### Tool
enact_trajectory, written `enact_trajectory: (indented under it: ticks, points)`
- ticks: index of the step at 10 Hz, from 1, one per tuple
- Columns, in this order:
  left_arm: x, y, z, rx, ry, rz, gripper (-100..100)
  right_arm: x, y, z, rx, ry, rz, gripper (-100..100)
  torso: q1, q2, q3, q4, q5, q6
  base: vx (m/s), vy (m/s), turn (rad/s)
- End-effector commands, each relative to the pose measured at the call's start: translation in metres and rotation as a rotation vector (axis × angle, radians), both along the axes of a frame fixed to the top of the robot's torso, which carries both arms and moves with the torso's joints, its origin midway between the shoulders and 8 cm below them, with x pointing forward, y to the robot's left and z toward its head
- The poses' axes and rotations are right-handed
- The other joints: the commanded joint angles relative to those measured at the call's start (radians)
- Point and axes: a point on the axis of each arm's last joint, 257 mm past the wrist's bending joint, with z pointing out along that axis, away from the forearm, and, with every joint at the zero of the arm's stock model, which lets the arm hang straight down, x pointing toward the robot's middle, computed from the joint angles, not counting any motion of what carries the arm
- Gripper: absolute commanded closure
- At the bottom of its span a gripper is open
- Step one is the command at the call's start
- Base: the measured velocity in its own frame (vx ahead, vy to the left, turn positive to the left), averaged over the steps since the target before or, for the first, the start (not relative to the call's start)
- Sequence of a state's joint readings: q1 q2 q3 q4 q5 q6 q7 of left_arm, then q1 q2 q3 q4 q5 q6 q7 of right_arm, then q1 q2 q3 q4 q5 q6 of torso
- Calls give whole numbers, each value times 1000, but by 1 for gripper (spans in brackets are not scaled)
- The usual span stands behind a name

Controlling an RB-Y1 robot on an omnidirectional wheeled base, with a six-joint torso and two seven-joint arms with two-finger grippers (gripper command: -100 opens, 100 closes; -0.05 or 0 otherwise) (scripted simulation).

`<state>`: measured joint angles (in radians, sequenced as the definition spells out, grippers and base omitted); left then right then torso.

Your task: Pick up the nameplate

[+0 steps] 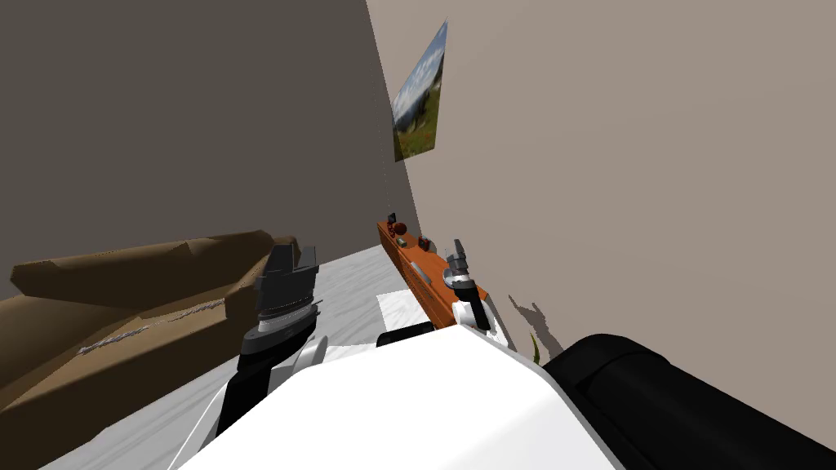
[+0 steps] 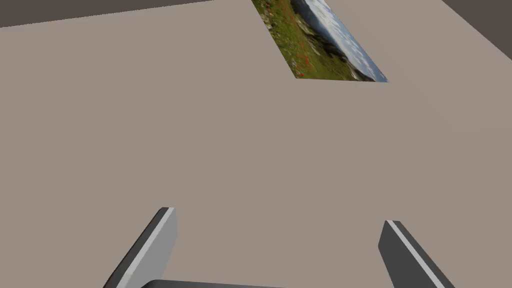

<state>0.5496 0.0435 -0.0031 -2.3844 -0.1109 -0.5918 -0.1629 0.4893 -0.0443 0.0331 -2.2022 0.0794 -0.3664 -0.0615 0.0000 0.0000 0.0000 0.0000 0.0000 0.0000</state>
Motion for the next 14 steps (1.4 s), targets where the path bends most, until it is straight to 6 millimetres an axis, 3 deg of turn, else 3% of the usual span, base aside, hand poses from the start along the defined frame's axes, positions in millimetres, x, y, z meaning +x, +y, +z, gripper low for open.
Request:
enact_trajectory:
  ticks: [1,4,8,9,11,12,14]
  points:
    - [0,0,0,0,0,0,0,1,3,-11,-18,35,19,-100,0,0,0,0,0,0,31,23,100]
    - [0,0,0,0,0,0,0,2,8,-40,-46,118,53,-100,4,-5,-3,-1,1,0,79,59,115]
    - [0,0,0,0,0,0,0,-2,16,-102,-85,294,109,-100,5,-7,-4,-2,1,0,113,76,170]
    - [0,0,0,0,0,0,0,-3,16,-103,-93,296,113,-100,6,-8,-5,-2,1,0,95,57,44]
    - [0,0,0,0,0,0,0,-11,20,-144,-116,409,140,-100,4,-6,-3,-1,1,0,100,57,179]
    - [0,0,0,0,0,0,0,-11,20,-144,-127,411,144,-100,5,-7,-4,-2,1,0,100,59,64]
    - [0,0,0,0,0,0,0,-26,21,-191,-163,539,172,-100,4,-6,-4,-1,1,0,126,61,185]
